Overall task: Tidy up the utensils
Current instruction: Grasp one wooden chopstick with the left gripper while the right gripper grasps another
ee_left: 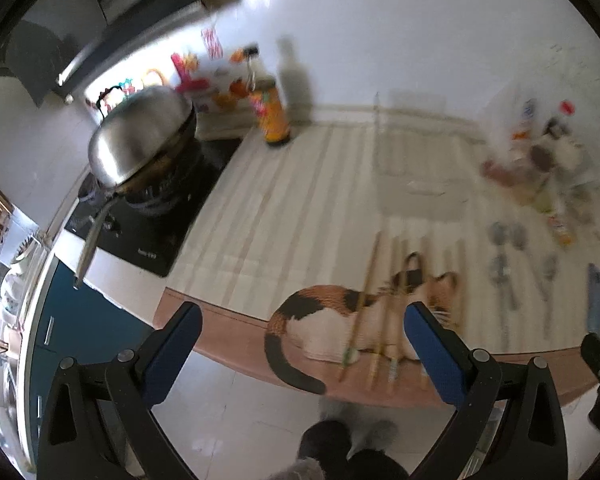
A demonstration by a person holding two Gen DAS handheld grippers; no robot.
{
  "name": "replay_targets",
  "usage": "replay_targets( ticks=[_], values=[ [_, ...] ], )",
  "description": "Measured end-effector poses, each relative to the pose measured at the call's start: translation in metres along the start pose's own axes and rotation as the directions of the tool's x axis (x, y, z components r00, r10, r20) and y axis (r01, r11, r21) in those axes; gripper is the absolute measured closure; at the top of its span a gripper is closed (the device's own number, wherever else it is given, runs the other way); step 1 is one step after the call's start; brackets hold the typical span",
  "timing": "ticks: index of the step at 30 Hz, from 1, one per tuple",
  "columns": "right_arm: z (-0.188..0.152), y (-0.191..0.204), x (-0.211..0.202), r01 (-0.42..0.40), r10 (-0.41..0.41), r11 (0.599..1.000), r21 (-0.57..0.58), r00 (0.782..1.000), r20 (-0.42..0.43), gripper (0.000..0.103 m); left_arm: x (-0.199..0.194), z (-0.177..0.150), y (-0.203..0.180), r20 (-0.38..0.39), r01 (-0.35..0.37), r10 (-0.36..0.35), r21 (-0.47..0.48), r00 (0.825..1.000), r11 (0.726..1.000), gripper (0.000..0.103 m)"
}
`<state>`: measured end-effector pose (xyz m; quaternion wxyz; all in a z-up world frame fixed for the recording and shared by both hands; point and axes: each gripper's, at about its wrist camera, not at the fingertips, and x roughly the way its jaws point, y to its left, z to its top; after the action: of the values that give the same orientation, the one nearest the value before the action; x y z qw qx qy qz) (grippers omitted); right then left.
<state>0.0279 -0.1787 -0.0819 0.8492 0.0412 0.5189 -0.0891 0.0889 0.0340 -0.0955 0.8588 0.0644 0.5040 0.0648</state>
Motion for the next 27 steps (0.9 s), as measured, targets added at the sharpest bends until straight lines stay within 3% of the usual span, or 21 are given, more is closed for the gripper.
replay_targets(
  ticks=[4, 5, 6, 7, 9, 14, 17, 20, 23, 25, 27],
  values=[
    [0.008, 0.009, 0.063, -0.047, 0.049, 0.998, 0.035, 0.995, -0.089, 0.032, 0.065, 0.004, 0.002, -0.122, 0.048, -0.046, 0.018, 0.991, 0.999, 0.003],
    [0.01, 0.011, 0.079, -0.059, 0.064, 0.997, 0.045, 0.992, -0.112, 0.038, 0.085, 0.003, 0.0, -0.169, 0.085, -0.08, 0.028, 0.982, 0.996, 0.006],
    [0.009, 0.013, 0.091, -0.062, 0.069, 0.997, 0.053, 0.989, -0.134, 0.043, 0.098, 0.002, -0.003, -0.201, 0.107, -0.098, 0.037, 0.975, 0.994, 0.015],
    [0.01, 0.017, 0.11, -0.063, 0.073, 0.996, 0.061, 0.983, -0.168, 0.045, 0.115, 0.0, -0.008, -0.239, 0.13, -0.114, 0.056, 0.964, 0.99, 0.024],
    [0.01, 0.022, 0.137, -0.072, 0.084, 0.995, 0.065, 0.974, -0.212, 0.045, 0.141, -0.003, -0.02, -0.302, 0.171, -0.136, 0.093, 0.944, 0.981, 0.033],
    [0.011, 0.039, 0.196, -0.067, 0.077, 0.997, 0.041, 0.941, -0.33, 0.053, 0.186, -0.009, -0.047, -0.399, 0.235, -0.155, 0.161, 0.904, 0.959, 0.046],
    [0.013, 0.045, 0.215, -0.073, 0.084, 0.996, 0.044, 0.927, -0.365, 0.059, 0.202, -0.01, -0.053, -0.43, 0.256, -0.165, 0.163, 0.887, 0.953, 0.052],
    [0.016, 0.051, 0.229, -0.076, 0.093, 0.995, 0.06, 0.915, -0.392, 0.061, 0.211, -0.011, -0.054, -0.453, 0.27, -0.174, 0.155, 0.874, 0.95, 0.064],
    [0.018, 0.055, 0.242, -0.062, 0.083, 0.996, 0.063, 0.909, -0.41, 0.068, 0.21, -0.011, -0.052, -0.453, 0.284, -0.192, 0.143, 0.87, 0.948, 0.073],
    [0.018, 0.058, 0.25, -0.061, 0.081, 0.996, 0.062, 0.903, -0.422, 0.075, 0.21, -0.012, -0.05, -0.449, 0.286, -0.192, 0.15, 0.873, 0.946, 0.09],
    [0.016, 0.061, 0.253, -0.063, 0.082, 0.996, 0.058, 0.902, -0.424, 0.083, 0.21, -0.009, -0.049, -0.456, 0.285, -0.191, 0.147, 0.869, 0.947, 0.096]
  ],
)
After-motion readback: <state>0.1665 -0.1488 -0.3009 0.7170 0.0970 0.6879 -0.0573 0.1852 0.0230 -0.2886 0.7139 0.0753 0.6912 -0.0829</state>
